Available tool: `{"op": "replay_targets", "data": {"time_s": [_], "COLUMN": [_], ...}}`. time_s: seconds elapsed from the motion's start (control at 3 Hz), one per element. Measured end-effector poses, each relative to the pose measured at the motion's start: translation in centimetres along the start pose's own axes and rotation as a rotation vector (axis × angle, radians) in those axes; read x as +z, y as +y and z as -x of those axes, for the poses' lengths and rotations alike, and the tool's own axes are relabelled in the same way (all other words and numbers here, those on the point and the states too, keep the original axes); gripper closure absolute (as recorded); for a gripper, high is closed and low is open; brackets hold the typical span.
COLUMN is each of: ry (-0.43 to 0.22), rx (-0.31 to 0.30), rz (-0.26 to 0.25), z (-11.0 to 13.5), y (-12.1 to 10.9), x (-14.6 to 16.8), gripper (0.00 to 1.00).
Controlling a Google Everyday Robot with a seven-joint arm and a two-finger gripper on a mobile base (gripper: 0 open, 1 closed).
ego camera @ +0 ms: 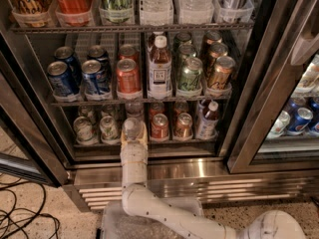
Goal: Pick water bottle from bottom shelf of fridge
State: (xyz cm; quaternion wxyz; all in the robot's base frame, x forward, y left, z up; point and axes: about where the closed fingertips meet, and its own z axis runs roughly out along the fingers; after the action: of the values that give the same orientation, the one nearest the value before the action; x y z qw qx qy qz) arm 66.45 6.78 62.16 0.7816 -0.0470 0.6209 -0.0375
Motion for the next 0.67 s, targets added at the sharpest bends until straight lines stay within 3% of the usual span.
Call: {"op": "replay_targets", "data": {"time_s": [0.67], "ry": [-0.003], "rx": [0.006], "rz": [0.002], "z": [0.96], "y": [-0.29], "x": [-0.88], "gripper": [1.00]}}
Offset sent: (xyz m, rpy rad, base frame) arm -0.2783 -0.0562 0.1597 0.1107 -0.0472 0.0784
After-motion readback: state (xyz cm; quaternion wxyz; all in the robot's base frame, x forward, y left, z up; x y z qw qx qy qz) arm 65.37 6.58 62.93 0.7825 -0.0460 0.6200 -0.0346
